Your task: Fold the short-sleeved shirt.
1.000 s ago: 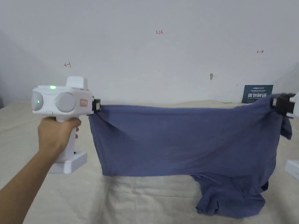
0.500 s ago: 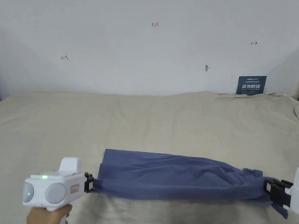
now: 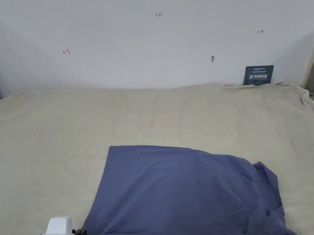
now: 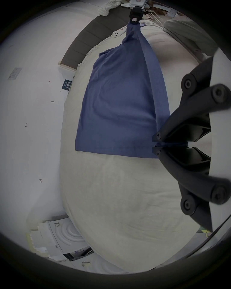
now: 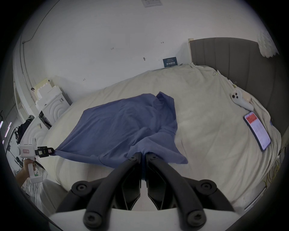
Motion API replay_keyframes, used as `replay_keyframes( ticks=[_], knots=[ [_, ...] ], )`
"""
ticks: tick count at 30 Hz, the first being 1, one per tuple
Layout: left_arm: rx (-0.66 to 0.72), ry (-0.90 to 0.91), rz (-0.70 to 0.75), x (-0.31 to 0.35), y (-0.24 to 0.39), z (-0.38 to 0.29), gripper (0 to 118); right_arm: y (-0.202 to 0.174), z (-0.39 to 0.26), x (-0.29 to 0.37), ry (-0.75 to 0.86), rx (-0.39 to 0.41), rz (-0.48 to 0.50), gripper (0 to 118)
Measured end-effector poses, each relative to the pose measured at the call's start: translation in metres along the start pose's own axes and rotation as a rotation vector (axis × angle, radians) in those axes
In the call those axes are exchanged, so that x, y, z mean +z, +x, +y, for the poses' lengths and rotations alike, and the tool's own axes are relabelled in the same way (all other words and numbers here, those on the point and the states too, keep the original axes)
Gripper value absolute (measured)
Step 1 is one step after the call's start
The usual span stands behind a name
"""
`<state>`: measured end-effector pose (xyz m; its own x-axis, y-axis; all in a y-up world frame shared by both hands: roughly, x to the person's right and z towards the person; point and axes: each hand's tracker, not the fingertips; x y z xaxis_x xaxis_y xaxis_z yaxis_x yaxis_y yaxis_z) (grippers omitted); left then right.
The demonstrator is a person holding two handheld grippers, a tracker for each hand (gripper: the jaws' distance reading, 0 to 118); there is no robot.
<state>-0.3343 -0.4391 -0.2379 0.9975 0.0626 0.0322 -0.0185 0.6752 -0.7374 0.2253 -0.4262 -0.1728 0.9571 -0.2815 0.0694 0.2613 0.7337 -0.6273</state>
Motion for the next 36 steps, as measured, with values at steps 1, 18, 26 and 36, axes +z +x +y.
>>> replay_keyframes(
  ticks=[1, 18, 26, 36],
  knots=[
    [-0.007, -0.003, 0.004, 0.006, 0.002, -0.007, 1, 0.001, -0.005, 0.003, -0.006, -0.007, -0.003, 3],
    [-0.013, -0.103, 0.075, -0.024, 0.011, -0.054, 1, 0.021, -0.065, -0.045, -0.193, -0.022, -0.135, 3],
    [-0.036, -0.115, 0.122, -0.016, 0.024, -0.042, 81, 0.004, -0.049, -0.031, -0.161, 0.007, -0.18, 45],
    [-0.009, 0.113, 0.09, 0.033, 0.045, 0.006, 111, -0.039, 0.017, 0.021, 0.089, 0.111, -0.139, 91]
  ],
)
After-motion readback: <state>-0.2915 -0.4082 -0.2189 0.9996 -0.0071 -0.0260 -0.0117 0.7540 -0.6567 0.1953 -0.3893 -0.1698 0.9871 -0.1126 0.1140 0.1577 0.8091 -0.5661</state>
